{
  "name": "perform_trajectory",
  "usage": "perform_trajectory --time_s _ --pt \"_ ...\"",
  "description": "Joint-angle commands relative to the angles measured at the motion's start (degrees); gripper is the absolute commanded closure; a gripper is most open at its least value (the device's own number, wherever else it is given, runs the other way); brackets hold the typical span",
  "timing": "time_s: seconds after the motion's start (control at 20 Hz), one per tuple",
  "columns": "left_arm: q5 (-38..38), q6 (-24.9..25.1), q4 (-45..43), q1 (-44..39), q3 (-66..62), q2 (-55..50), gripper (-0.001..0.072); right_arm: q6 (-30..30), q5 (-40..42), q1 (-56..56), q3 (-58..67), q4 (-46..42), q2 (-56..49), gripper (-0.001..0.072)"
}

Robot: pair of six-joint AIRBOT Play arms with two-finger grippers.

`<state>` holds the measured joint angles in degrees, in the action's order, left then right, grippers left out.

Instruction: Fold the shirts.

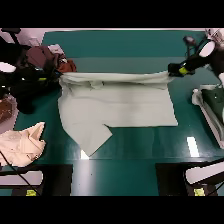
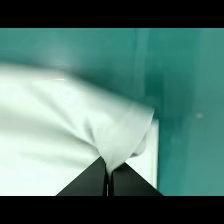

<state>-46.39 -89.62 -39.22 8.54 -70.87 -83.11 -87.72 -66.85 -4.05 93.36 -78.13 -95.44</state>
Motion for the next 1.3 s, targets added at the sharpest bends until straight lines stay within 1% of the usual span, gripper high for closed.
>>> perform_trajectory --time_s 0.0,0.3,0.55,0.7,0.8,0.9,1.0,1.1,1.25 --pt "8.15 3.17 3.69 -1.77 1.09 -4.24 0.0678 2.56 -0.61 -0.33 -0.59 2.03 -4.13 0.0691" --pt "9.66 3.15 1.86 -1.77 0.81 -4.28 0.0678 2.84 2.27 -1.81 0.42 2.12 -2.56 0.0691" --pt "9.07 3.10 2.38 -1.22 -0.52 -4.26 0.0678 3.56 3.28 -3.17 6.40 5.16 -2.56 0.0690" --pt "5.66 3.13 1.14 -1.22 -4.28 -4.26 0.0678 4.31 3.96 -3.21 8.39 4.79 -2.56 0.0690" --pt "0.81 3.10 -2.25 -1.22 -4.96 -4.28 0.0679 4.33 3.28 -3.21 8.37 4.63 -3.52 0.0689" --pt "-5.09 3.04 -8.52 -1.22 -4.96 -4.39 0.0679 4.39 2.32 -3.17 8.37 4.68 -5.27 0.0689" --pt "-9.25 2.60 -13.35 -1.22 -4.96 -4.39 0.0678 4.83 2.36 -3.15 8.39 4.70 -6.97 0.0689" --pt "-10.95 2.67 -15.13 -1.25 -4.94 -4.39 0.0678 6.47 2.32 -2.67 8.37 5.14 -8.44 0.0688" --pt "-9.55 2.60 -16.37 -1.25 -4.94 -4.50 0.0679 6.86 1.44 -2.16 8.37 5.09 -9.94 0.0687"
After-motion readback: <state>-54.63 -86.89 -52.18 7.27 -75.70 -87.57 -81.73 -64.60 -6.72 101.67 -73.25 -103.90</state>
